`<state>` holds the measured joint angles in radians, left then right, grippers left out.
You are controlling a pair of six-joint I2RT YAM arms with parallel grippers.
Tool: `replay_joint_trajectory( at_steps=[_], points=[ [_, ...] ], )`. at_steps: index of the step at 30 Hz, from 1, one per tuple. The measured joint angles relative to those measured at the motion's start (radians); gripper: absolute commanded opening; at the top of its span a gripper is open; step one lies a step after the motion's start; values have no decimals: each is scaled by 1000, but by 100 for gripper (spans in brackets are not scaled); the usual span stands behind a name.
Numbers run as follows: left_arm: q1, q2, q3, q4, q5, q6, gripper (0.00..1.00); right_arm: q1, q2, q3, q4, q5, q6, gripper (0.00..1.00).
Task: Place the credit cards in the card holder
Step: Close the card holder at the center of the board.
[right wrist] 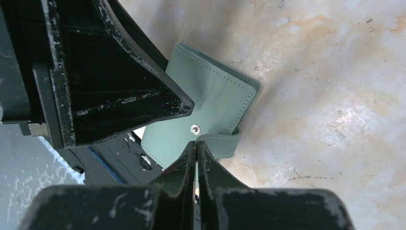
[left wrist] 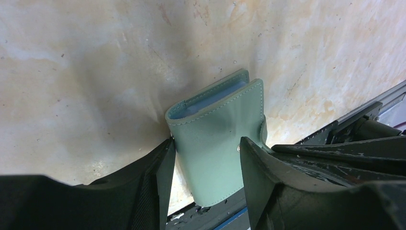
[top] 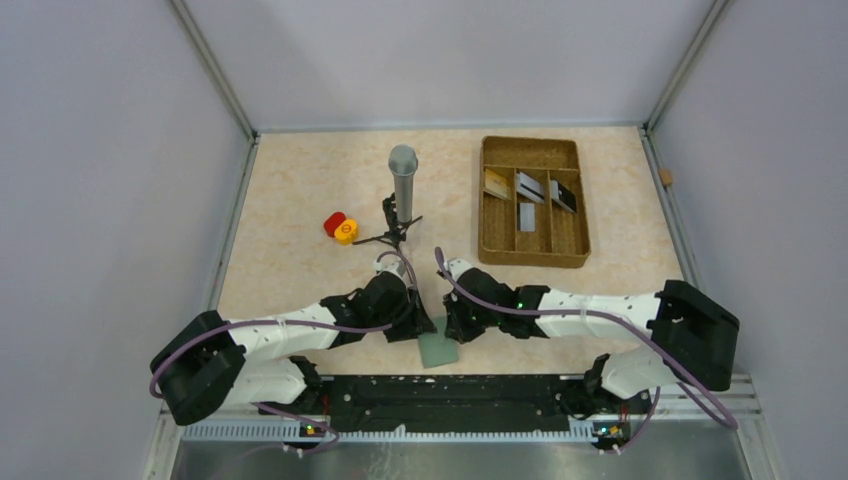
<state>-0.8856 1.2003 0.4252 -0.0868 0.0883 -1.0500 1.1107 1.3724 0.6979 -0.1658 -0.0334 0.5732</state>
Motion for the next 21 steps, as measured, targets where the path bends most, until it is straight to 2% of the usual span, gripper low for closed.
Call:
replay_joint_trajectory(
  at_steps=[3,8,21],
  points=[
    [0,0,0,0,0,0,54,0,16,-4,23,-16,8,0],
    [0,5,0,-15,-13,3,32,0,33,-5,56,-28,14,0],
    [-1,16,0,-19,-26,4,29,0,72,-19,119,-43,23,0]
  ],
)
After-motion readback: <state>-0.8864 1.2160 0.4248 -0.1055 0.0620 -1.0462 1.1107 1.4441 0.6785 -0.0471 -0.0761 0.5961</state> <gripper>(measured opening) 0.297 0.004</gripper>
